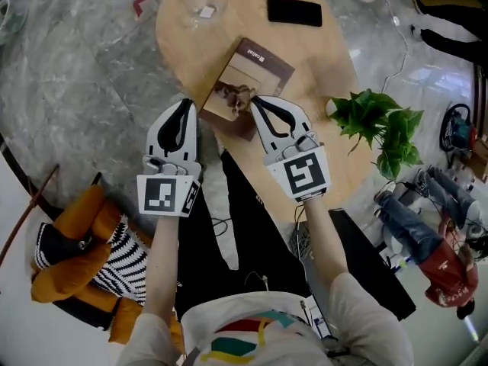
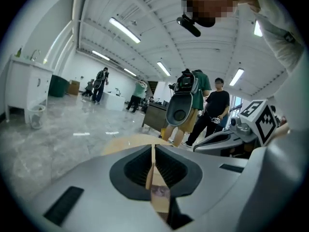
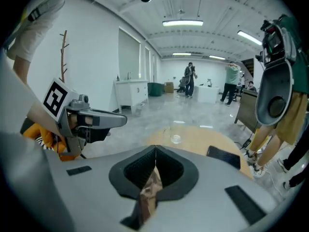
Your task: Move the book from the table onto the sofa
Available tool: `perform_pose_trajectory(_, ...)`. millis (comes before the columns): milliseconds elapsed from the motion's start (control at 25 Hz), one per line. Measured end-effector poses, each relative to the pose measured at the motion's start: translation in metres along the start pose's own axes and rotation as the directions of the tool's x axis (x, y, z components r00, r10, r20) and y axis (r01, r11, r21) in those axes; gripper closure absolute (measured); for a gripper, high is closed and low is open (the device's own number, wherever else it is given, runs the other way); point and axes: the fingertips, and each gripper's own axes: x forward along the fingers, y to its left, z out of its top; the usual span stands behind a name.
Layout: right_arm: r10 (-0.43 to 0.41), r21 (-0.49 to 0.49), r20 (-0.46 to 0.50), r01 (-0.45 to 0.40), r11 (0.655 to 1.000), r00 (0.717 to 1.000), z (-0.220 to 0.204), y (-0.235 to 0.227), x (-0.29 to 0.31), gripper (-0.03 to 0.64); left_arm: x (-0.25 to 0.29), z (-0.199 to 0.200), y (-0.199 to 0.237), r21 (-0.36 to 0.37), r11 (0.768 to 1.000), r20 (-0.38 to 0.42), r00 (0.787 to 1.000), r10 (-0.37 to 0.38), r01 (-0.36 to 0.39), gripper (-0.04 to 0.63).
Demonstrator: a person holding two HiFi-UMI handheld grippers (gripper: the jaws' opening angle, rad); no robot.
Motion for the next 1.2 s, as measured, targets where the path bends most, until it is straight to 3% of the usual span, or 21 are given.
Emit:
perform_pose_trajectory(240,0.095,-0.011,-0.199,-0.099,0.995,0.975,-0.079,0.023,0.037,0.604,0.0,-0.074,0.031,-0.051,0.996,-0.113,0.992,0.062,-0.068,0.576)
perform_pose_trajectory(360,0.101,-0.038,-0.293,-0.117,0.992,0.951,-0.105,0.024,0.054,0.604,-0.004,-0.089,0.045,-0.031,0.996,-0.144,0.986,0.082,-0.088,0.515)
perform_pose_trajectory(560,0.109,-0.108,-0.418,-0.168,0.98,0.902,-0.135,0.036,0.073,0.604,-0.013,-0.099,0.056,-0.029,0.996,-0.169,0.982,0.081,-0.087,0.472)
perform_pose_trajectory(720,0.124,-0.09,-0.425,-0.177,0.98,0.897,-0.138,0.043,0.078,0.604,-0.019,-0.106,0.06,-0.017,0.993,-0.178,0.978,0.113,-0.118,0.46)
perform_pose_trajectory(1080,0.185,-0.058,-0.396,-0.226,0.972,0.899,-0.121,0.064,0.097,0.604,-0.02,-0.132,0.064,-0.156,0.98,-0.227,0.97,0.089,-0.126,0.406)
perform_pose_trajectory(1200,0.198,-0.055,-0.388,-0.237,0.97,0.9,-0.117,0.069,0.102,0.604,-0.015,-0.137,0.064,-0.203,0.974,-0.238,0.97,0.048,-0.098,0.401)
